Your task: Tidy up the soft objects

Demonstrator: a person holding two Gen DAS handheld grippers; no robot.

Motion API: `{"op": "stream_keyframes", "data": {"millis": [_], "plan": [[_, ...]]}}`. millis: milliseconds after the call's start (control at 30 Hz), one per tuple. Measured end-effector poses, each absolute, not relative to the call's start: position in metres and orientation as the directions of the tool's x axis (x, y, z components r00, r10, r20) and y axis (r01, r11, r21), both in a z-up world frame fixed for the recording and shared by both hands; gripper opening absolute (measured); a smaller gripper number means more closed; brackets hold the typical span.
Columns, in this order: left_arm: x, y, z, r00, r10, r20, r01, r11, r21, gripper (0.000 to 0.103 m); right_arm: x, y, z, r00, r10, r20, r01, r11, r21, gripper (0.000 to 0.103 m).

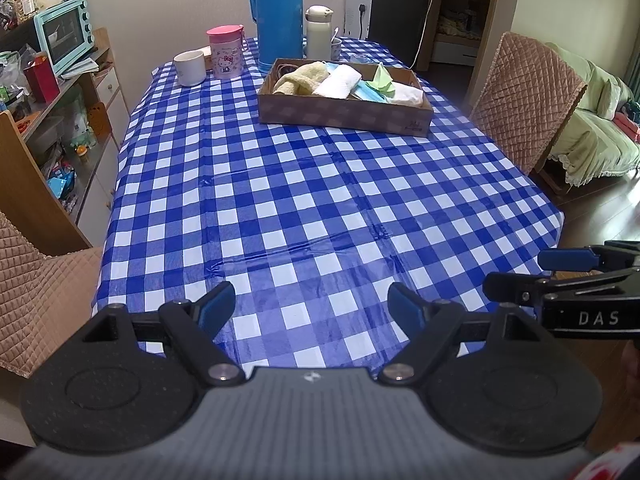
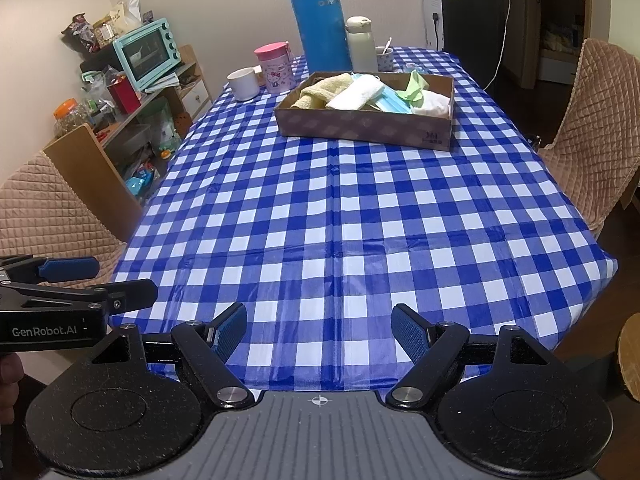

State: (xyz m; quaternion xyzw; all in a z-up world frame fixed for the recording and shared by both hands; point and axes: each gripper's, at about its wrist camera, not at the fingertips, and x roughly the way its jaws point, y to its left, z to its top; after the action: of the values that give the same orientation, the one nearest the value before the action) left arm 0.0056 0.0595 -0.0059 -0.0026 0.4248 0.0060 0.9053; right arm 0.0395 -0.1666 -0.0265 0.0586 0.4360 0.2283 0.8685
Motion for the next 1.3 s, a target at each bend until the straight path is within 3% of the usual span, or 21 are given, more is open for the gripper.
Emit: {"op": "stream_keyframes", "data": {"millis": [1300], "plan": [[0.0105, 0.064, -0.009, 0.638, 0.008, -0.77, -0.016, 1.0, -0.002, 0.082, 0.0428, -0.1646, -0.0292, 0.513, 0.443, -0.735, -0.341, 0.891, 0.299, 0.079]]}}
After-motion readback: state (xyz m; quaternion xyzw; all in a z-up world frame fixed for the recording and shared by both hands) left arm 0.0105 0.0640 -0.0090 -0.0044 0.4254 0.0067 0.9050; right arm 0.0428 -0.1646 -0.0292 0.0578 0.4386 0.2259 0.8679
